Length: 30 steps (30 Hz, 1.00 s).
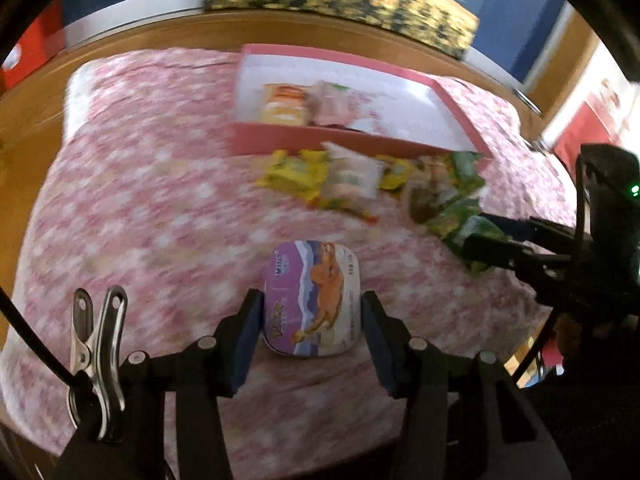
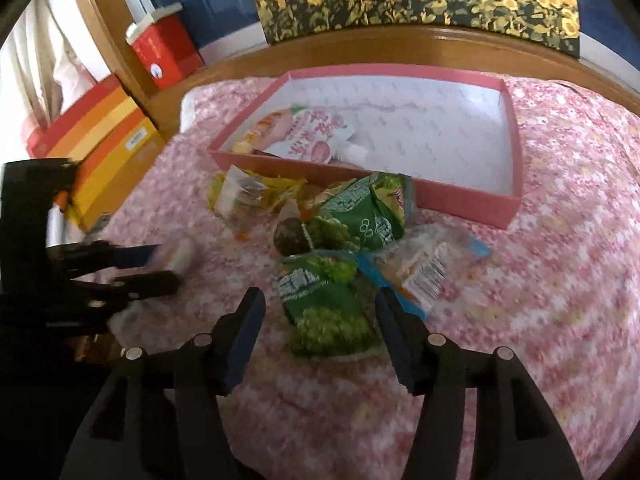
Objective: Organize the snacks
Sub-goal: 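Grasp the purple tin with the left tool while the right tool grasps a green pea bag, then carry the purple tin into the tray with the left tool while the right tool places the pea bag there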
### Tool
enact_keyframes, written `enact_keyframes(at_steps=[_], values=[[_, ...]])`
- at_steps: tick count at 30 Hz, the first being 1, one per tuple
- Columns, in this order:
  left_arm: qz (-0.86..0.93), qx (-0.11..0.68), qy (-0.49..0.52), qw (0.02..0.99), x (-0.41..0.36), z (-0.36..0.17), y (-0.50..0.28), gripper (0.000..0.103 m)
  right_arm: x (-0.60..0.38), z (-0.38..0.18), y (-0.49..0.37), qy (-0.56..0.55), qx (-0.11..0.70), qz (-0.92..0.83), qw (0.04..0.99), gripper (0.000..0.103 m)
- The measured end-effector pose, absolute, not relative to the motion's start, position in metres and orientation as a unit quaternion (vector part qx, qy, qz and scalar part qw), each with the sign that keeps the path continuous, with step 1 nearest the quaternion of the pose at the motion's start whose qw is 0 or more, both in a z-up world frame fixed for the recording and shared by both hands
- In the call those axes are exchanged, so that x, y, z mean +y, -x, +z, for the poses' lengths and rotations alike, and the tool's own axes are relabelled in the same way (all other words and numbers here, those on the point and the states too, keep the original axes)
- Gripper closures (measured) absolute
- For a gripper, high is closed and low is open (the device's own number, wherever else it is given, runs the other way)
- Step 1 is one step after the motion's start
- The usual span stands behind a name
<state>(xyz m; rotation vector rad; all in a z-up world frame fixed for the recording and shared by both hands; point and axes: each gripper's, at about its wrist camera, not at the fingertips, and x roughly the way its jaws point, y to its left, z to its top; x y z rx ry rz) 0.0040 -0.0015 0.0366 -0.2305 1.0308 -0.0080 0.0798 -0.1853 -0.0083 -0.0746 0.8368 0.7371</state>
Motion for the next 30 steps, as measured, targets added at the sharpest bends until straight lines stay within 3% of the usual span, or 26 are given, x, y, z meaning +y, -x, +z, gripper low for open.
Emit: enact_keyframes(at_steps=[1,5,12,17,24,30], values=[[0.005,0.492,0.119,0.863,0.003,0.037,0.000,0.051,-0.182,-0.010,-0.083,0.039,0.402,0.349,0.846,0.059],[0.025,0.490,0.145,0.859,0.017,0.037,0.012,0.051,-0.172,-0.009,-0.082,0.057,0.410,0.395,0.820,0.068],[0.009,0.466,0.134,0.875,0.031,0.054,0.006,0.051,-0.169,0.034,-0.071,0.032,0.385,0.493,0.780,0.069],[0.001,0.446,0.114,0.888,0.051,0.072,-0.017,0.051,-0.158,0.081,-0.096,0.028,0.276,0.378,0.883,0.069],[0.013,0.419,0.146,0.896,0.101,0.092,-0.055,0.051,-0.117,0.042,-0.172,0.031,0.378,0.260,0.888,0.070],[0.017,0.417,0.155,0.895,0.129,0.095,-0.074,0.051,-0.086,0.045,-0.174,0.053,0.381,0.271,0.882,0.070]])
